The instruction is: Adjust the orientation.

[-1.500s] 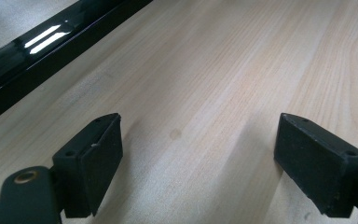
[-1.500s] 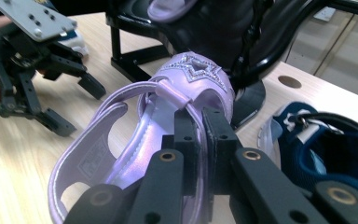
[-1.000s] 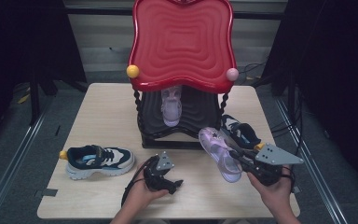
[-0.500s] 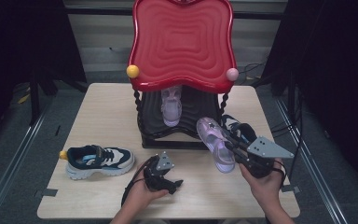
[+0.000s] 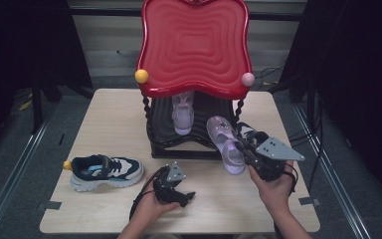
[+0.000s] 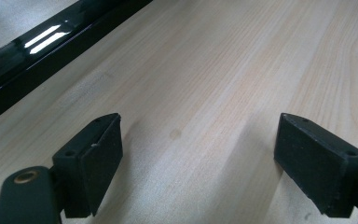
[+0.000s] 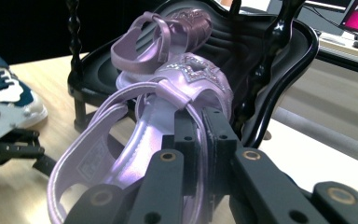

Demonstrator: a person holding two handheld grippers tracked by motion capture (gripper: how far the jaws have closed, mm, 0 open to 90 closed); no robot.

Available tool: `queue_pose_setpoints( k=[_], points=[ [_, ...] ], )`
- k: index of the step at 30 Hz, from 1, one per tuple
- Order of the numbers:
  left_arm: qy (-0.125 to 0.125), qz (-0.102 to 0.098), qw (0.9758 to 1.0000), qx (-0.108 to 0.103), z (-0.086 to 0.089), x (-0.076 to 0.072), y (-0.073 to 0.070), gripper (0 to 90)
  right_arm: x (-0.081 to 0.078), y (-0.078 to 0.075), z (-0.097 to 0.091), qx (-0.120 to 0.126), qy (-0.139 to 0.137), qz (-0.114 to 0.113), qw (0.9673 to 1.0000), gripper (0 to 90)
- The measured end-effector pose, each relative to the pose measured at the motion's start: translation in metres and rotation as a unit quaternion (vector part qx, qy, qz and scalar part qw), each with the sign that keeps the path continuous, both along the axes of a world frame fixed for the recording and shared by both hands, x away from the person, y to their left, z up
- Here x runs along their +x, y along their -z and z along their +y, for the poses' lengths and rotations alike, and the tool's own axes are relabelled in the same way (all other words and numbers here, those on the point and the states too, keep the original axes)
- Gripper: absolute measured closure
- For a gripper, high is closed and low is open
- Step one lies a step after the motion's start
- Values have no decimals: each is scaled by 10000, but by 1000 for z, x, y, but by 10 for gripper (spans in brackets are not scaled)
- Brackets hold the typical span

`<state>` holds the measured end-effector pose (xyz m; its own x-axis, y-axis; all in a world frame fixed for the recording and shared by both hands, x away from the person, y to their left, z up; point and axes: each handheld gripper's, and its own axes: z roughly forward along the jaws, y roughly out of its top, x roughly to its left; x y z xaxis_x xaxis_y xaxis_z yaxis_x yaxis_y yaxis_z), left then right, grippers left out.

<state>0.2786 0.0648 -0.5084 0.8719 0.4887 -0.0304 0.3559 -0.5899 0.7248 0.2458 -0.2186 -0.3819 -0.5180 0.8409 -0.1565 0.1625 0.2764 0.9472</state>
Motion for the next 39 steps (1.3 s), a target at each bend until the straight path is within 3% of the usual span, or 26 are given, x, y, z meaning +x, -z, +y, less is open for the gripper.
queue_pose_setpoints(
  k=[11,16,39],
  points=[
    [1,0,10000,0,0,0,0,149,15,-3,16,-37,266,-108,9996,848],
    [-2,2,10000,-3,0,0,0,149,20,-4,23,-64,541,-208,9983,848],
    [7,-2,10000,-4,0,0,0,149,48,-3,49,80,1115,-364,9931,849]
  ],
)
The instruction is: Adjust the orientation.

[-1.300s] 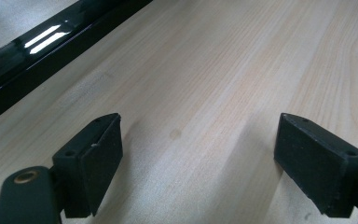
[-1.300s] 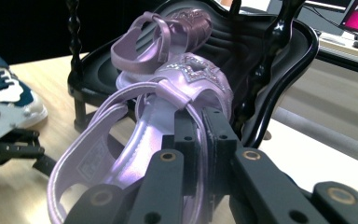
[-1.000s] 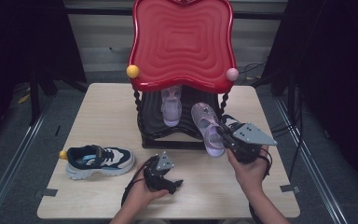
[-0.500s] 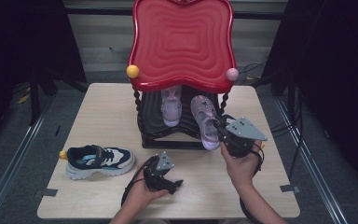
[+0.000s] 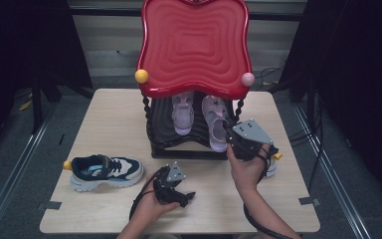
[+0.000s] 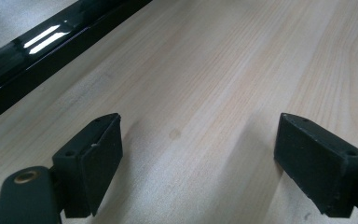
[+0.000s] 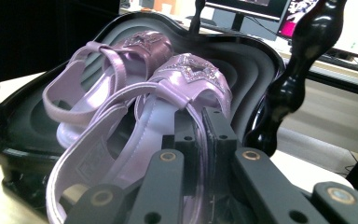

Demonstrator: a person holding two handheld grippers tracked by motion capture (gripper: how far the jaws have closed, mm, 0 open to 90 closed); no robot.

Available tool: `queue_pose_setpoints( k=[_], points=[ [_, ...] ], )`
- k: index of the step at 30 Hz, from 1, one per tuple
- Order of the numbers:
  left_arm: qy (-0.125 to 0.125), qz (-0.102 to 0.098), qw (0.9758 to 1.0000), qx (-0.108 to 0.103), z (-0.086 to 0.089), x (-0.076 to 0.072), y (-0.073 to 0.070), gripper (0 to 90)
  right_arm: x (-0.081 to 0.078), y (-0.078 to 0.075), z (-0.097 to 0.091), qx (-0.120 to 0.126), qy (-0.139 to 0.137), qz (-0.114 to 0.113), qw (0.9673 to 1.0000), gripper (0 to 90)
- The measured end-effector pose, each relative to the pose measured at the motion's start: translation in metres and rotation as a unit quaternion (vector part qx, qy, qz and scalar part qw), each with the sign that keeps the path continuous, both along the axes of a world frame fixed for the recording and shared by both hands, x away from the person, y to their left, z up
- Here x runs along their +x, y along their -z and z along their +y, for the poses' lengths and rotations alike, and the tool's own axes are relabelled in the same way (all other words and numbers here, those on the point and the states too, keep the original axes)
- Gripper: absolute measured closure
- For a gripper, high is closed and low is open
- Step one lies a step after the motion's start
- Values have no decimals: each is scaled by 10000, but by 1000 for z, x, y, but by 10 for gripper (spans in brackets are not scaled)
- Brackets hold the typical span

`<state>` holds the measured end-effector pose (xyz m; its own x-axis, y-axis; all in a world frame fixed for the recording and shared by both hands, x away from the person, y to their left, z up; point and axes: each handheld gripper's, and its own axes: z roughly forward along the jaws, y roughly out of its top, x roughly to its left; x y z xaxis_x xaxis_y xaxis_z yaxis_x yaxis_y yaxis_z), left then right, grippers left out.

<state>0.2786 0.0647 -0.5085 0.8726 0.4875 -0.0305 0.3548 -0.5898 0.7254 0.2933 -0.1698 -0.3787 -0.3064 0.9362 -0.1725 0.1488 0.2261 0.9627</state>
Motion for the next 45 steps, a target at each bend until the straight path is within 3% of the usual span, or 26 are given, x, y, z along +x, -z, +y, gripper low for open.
queue_pose_setpoints(
  k=[26,33,45],
  points=[
    [-17,-2,10000,-67,-1,-1,1,149,48,12,34,37,720,-191,9972,848],
    [-1,7,10000,-54,-1,-1,0,150,60,17,37,61,757,-156,9970,848],
    [41,14,10000,-32,-1,-1,0,149,65,26,43,-196,648,-255,9974,844]
  ],
)
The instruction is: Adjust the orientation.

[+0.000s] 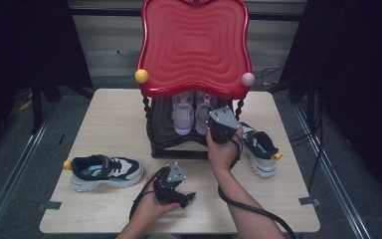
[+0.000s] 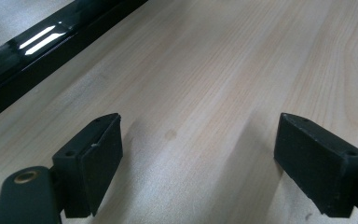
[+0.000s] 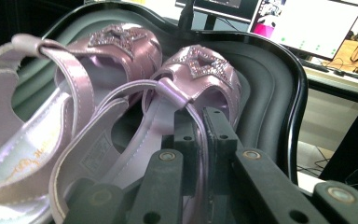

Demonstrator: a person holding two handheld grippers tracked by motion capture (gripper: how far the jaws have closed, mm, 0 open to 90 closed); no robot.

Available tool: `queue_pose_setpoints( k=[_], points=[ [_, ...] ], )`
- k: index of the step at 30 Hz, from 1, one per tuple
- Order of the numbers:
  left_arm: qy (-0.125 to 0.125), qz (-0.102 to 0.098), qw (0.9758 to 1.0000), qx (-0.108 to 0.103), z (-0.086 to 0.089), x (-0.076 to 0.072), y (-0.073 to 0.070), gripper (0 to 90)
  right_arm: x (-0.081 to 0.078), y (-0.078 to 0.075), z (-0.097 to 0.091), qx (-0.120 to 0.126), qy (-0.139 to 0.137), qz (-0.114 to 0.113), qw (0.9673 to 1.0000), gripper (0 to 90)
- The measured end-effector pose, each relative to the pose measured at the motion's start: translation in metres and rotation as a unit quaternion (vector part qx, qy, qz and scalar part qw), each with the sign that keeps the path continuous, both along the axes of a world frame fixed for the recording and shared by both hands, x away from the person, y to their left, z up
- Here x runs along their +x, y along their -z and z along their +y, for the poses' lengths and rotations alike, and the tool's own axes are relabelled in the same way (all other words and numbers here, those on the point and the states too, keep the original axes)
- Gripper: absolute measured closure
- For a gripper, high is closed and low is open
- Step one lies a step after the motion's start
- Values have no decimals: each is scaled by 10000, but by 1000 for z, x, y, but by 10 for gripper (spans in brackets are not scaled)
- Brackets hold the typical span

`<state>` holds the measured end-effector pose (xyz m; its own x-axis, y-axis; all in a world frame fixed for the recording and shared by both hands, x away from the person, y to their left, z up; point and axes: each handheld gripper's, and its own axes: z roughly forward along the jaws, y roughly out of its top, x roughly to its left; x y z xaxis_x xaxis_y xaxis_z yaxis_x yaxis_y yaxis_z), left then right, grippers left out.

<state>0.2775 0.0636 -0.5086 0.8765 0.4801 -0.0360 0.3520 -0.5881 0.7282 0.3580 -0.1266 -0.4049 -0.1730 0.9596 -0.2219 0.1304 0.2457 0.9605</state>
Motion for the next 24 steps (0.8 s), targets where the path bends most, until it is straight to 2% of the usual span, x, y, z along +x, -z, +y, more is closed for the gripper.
queue_pose_setpoints(
  k=[5,8,16,24],
  points=[
    [3,-1,10000,-25,0,0,0,149,-1,6,0,-54,-24,63,10000,834],
    [5,-1,10000,-22,0,0,0,149,-2,8,-1,-8,-38,65,10000,830],
    [3,-4,10000,-26,0,0,0,149,-2,6,-3,23,-139,169,9998,800],
    [5,-1,10000,-24,0,0,0,149,-9,0,-10,53,-218,248,9994,723]
  ],
)
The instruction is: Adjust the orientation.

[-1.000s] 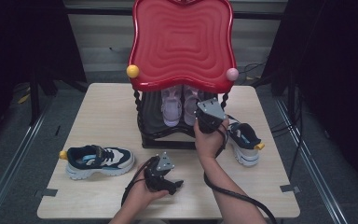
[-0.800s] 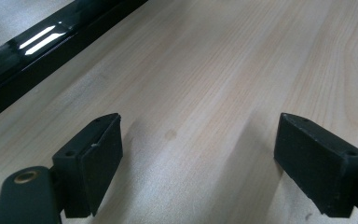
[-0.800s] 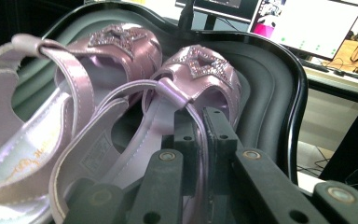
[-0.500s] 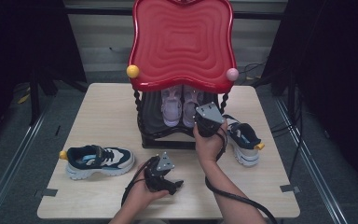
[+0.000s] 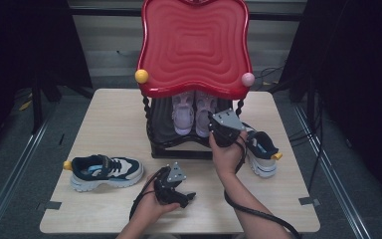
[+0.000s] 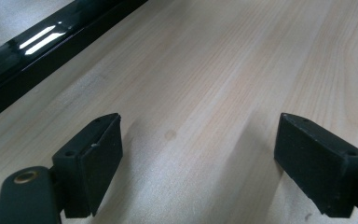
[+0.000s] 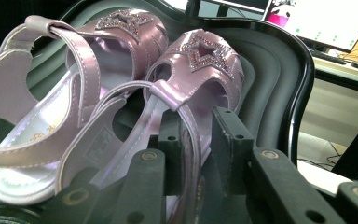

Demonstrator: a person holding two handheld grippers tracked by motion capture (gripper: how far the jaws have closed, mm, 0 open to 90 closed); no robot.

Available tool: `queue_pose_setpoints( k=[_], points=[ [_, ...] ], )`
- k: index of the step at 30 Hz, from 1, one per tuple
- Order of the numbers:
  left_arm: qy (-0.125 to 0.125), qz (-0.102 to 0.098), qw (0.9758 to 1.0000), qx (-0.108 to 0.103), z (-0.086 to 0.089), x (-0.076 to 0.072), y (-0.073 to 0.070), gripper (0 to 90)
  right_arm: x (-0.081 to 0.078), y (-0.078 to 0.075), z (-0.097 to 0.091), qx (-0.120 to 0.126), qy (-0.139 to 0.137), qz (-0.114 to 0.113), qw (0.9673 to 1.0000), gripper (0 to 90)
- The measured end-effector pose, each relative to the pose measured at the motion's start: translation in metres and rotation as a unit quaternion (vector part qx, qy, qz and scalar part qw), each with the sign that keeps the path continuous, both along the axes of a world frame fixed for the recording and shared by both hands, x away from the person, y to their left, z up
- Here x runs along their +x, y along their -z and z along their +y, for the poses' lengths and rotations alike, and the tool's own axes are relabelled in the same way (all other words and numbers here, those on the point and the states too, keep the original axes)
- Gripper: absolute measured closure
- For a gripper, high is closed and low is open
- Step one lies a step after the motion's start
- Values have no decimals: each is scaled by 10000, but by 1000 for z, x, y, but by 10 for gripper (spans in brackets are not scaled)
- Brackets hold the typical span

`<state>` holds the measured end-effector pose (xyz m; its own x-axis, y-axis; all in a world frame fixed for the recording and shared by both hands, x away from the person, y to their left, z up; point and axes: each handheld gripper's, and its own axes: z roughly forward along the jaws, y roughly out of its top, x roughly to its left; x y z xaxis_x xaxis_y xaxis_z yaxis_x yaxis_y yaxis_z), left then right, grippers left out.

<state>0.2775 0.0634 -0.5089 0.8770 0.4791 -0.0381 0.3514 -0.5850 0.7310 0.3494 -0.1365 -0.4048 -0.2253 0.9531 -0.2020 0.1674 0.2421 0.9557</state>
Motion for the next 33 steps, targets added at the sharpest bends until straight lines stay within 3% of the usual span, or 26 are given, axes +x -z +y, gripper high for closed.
queue_pose_setpoints(
  k=[14,22,26,33],
  points=[
    [-5,-3,10000,13,0,0,0,149,-12,-11,2,-11,-451,121,9989,601],
    [-6,-2,10000,13,0,0,0,149,-20,-14,-5,-46,-616,160,9980,597],
    [29,-4,10000,34,0,0,0,149,-23,-15,-7,-89,-763,236,9968,582],
    [31,-11,10000,62,0,0,-1,149,-33,-17,-9,42,-1047,380,9938,512]
  ],
)
